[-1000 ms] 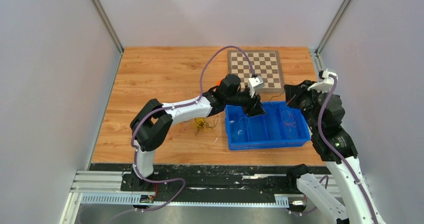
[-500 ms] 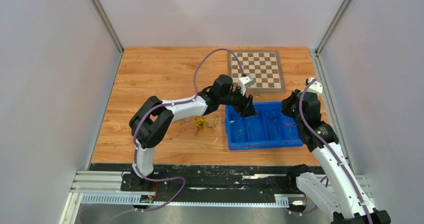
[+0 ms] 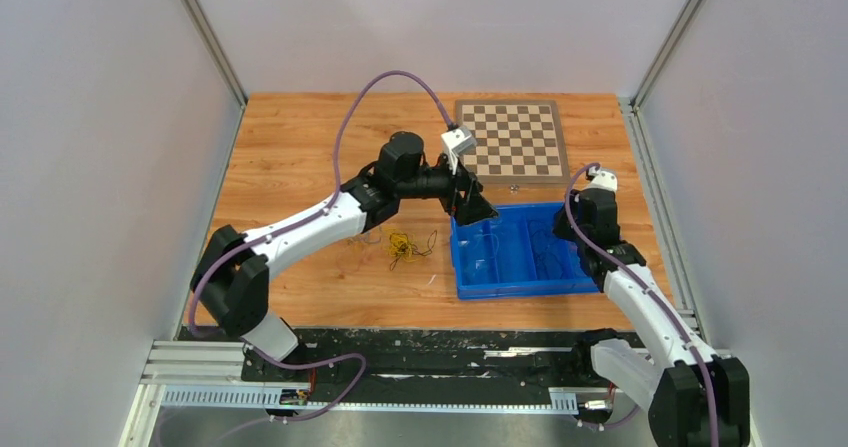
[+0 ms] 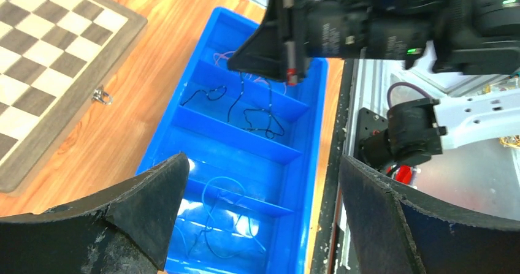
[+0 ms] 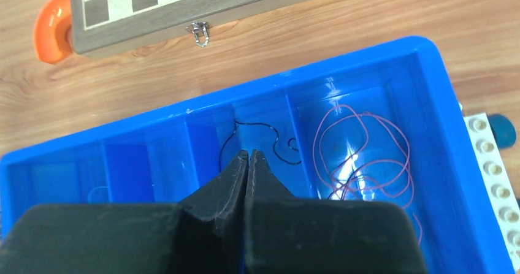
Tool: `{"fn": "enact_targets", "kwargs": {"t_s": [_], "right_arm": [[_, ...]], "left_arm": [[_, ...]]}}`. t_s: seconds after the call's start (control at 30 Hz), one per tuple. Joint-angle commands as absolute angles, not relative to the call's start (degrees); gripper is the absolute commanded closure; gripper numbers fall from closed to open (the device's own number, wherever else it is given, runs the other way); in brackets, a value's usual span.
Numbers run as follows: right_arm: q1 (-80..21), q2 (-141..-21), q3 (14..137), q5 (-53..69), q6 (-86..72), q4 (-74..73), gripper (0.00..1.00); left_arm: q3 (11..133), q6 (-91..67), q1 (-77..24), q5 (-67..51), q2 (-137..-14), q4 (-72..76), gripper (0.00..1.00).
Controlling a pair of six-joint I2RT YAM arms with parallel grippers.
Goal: Untangle the cables
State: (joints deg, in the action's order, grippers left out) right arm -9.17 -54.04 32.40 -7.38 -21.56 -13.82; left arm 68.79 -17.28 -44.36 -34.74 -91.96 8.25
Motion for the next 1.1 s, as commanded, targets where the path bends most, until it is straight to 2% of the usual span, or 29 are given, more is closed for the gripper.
{"fn": "enact_targets", "kwargs": {"t_s": [0.0,0.17,0.4,0.43,0.63,0.73,0.83,0.9,1.07], "right_arm": [[-8.79,-56.37,30.40,-5.87,-12.91,-0.70,1.00],[-8.82,-58.37,28.26,-1.32,-8.36,5.57,1.00],[-8.85,-60.13,27.20,4.19,-6.34,5.06,1.00],[-8.87,-59.89,27.49,4.41,-6.33,4.59,0.97],[-8.82,-54.73,31.98,6.33,-4.82,-0.62,0.65],[-8.83,-52.70,34.50,6.82,-3.14,-4.80,0.35],[-8.83,-51.43,36.75,9.09,0.37,-7.97,0.18],[-8.87,-50.91,38.77,13.94,3.83,-11.30,0.14],[-8.90,-53.18,45.42,32.95,5.32,-23.29,0.28]], "left_arm": [[67.47,-14.30,-43.59,-35.28,-85.38,4.41,0.00],[66.01,-12.20,-42.94,-33.98,-80.84,2.01,0.00],[64.89,-10.81,-41.61,-32.82,-77.58,-2.24,0.00],[64.96,-10.66,-41.08,-32.09,-77.01,-2.75,0.00],[68.51,-10.38,-36.46,-33.03,-75.89,-13.77,0.00],[69.22,-10.22,-33.50,-34.90,-74.96,-18.77,0.00],[68.07,-8.21,-30.74,-37.15,-73.57,-21.63,0.00],[67.69,-6.04,-30.39,-37.46,-72.88,-23.85,0.00],[65.87,-5.09,-30.07,-38.06,-71.45,-24.64,0.00]]}}
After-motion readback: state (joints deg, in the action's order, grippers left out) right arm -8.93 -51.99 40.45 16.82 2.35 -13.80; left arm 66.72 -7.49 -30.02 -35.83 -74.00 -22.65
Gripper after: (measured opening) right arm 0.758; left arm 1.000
